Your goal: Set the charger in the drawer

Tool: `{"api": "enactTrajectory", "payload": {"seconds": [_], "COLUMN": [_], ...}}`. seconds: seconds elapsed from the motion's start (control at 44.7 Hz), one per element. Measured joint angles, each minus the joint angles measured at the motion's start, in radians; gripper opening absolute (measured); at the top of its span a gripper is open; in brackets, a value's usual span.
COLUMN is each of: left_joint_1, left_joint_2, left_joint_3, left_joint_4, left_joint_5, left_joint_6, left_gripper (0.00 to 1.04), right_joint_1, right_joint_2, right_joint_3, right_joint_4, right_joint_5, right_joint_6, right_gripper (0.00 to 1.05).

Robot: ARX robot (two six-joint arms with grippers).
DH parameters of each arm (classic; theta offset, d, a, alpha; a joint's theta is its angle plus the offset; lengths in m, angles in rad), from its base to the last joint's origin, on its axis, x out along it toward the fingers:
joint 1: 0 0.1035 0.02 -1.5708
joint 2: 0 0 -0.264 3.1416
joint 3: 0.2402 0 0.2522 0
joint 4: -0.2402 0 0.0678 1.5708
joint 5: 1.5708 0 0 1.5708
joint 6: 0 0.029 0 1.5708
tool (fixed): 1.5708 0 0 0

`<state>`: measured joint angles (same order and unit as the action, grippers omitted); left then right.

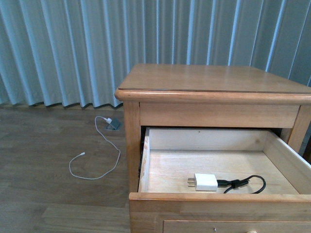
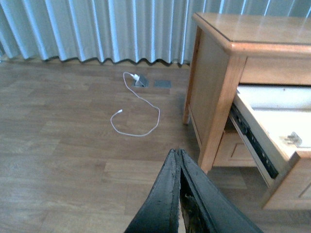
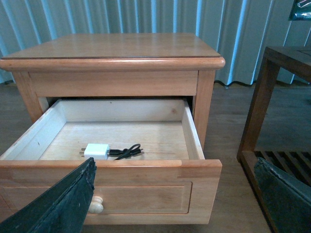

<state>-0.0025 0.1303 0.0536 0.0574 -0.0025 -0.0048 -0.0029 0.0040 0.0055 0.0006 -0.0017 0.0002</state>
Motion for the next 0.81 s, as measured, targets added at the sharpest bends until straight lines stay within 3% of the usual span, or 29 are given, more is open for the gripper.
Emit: {"api": "enactTrajectory", "payload": {"seconds": [0.448,0.537,0.627,0.806], "left_joint_1": [0.0,0.0,0.0,0.0], "left_joint_2": [-0.126,-0.126,-0.126,-0.126], "left_joint_3": [-0.041,-0.041,-0.041,-0.041], "left_joint_4": [-0.059,-0.058,-0.059,-0.059], "left_joint_5": [0.002,0.002,0.002,0.002], "left_joint_6": [0.0,0.0,0.0,0.0], "left_gripper": [0.04,0.04,0.2,0.48], "right_joint_1": [0.0,-0.008,0.016,0.089], "right_joint_2": [0.0,0.083,0.233,0.548], "right_joint_3": [0.0,0.052,0.071,0.126], "right_joint_4": [0.0,-0.15,-0.195,-0.079], "right_joint_5": [-0.001,-0.087,-0.122,-0.131], "right_joint_6": [0.0,0.048,0.085,0.137], "right_gripper": [0.96,0.96,0.96,0.96]}}
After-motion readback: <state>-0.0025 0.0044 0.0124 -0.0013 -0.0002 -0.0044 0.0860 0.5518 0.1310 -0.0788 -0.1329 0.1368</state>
